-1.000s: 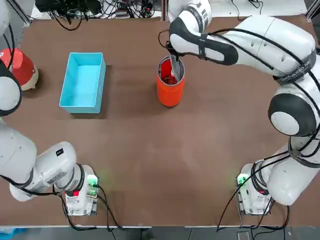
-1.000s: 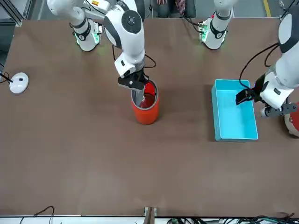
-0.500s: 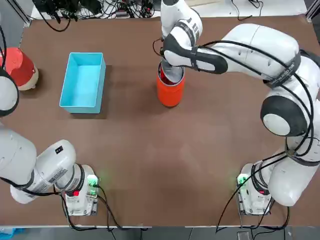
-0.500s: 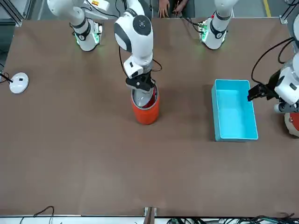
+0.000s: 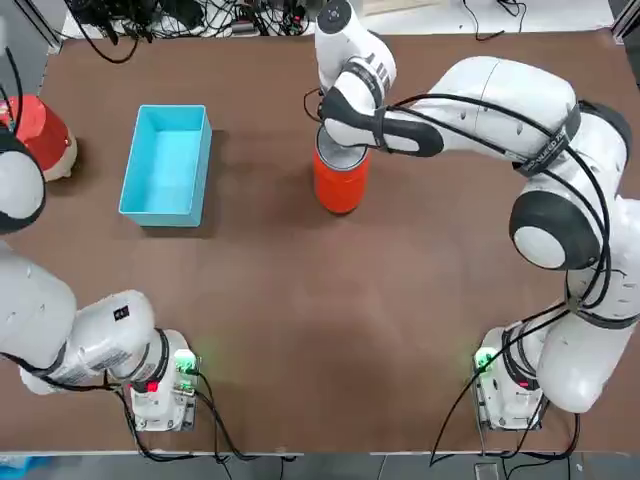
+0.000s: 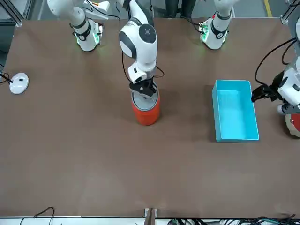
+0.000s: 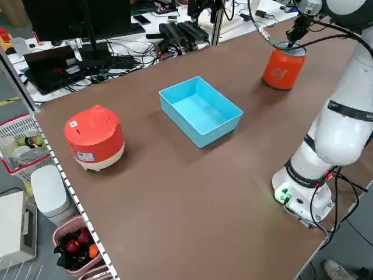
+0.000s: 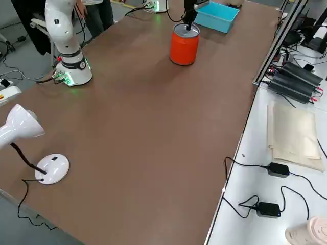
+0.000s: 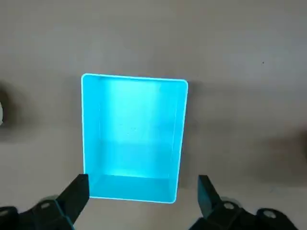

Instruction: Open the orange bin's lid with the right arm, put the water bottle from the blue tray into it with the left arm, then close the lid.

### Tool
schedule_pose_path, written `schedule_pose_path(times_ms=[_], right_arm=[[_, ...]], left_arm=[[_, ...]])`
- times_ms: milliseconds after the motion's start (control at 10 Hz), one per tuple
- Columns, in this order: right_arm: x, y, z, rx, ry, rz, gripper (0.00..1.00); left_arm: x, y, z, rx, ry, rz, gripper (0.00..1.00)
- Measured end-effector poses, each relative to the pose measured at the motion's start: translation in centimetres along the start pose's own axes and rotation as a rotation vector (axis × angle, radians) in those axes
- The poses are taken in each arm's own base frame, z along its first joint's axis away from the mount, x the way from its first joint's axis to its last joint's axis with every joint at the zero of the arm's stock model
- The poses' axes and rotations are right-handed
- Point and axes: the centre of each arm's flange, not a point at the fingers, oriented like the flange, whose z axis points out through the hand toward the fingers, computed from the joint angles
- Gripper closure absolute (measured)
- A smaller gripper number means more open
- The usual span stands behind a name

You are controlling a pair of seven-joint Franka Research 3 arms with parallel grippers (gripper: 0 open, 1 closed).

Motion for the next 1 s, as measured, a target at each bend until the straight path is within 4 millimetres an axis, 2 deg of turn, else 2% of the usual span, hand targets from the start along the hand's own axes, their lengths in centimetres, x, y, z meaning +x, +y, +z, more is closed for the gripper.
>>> schedule_pose_path(times_ms=[200,400,500,600,700,900,1000], right_arm=[[0.1,0.0,-0.1,-0.003,0.001,0.002,0.99],[0.5,0.5,-0.6,-0.048,-0.020,-0.006,0.99],[1.5,0.9,-1.9,-0.062,-0.048,-0.010,0.99],[3.6,1.8,-4.2,-0.059,-0.082,-0.012,0.99],[6.6,3.6,-7.1,-0.050,-0.103,-0.002,0.99],[12.6,9.4,-12.7,-0.025,-0.108,-0.002,0.99],[14.8,12.8,-14.9,-0.033,-0.122,-0.018,0.99]], left_arm=[[-0.6,2.1,-1.1,0.014,0.013,0.017,0.00],[-0.9,1.9,-1.6,0.007,0.019,0.011,0.00],[-0.8,1.7,-1.5,-0.003,0.016,0.012,0.00],[-0.8,1.6,-1.5,-0.008,0.014,0.017,0.00],[-0.8,1.6,-1.4,-0.009,0.013,0.020,0.00],[-0.9,1.9,-1.5,-0.012,0.013,0.024,0.00],[-0.9,1.9,-1.4,-0.014,0.013,0.025,0.00]])
